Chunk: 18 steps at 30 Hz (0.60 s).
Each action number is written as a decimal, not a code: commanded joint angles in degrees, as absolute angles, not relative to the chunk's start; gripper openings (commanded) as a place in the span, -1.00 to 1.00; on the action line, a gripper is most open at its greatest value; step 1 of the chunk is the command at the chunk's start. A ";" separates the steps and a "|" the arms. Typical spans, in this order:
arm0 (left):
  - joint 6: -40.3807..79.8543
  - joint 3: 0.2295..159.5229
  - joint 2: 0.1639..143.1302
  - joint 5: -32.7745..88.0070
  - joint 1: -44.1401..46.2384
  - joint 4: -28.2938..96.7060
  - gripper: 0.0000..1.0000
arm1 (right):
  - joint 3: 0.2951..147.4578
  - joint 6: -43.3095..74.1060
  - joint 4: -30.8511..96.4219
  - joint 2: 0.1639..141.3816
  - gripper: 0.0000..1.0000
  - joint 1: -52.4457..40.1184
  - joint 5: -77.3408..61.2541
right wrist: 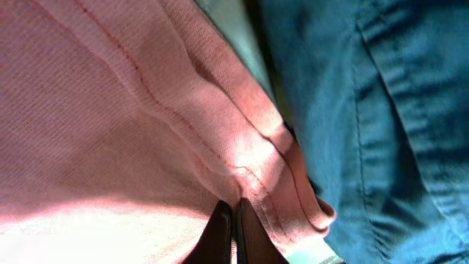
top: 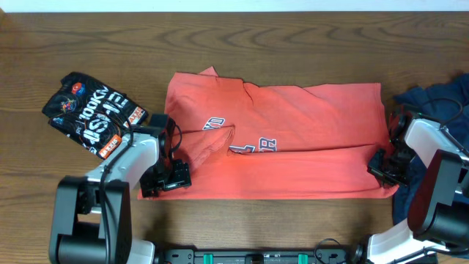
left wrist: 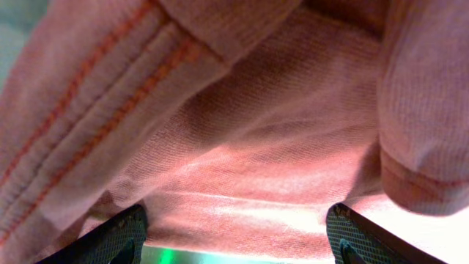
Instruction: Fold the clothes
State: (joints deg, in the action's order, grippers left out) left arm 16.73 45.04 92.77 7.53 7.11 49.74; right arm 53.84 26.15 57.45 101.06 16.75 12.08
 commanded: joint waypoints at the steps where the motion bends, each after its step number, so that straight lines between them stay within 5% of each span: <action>1: 16.23 45.21 87.74 7.70 6.70 50.76 0.59 | 53.71 27.81 57.54 95.85 -0.97 17.63 13.91; 4: 15.92 48.36 82.28 7.75 6.70 51.18 0.63 | 54.68 27.46 56.90 90.39 -0.87 17.61 12.84; 5: 15.90 49.78 80.71 7.73 6.70 50.87 0.84 | 55.20 26.24 55.72 88.58 -0.73 17.56 11.31; 7: 14.15 53.12 78.46 7.73 6.70 49.21 0.96 | 56.29 21.41 52.36 85.67 -0.11 17.56 5.78; 18: 5.58 78.35 94.50 7.99 5.30 38.28 0.96 | 60.34 11.66 45.69 80.88 0.15 17.45 -12.12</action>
State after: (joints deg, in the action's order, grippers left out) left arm 10.28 72.47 87.37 7.57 6.42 39.09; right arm 59.61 14.76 45.47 81.14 17.08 -7.31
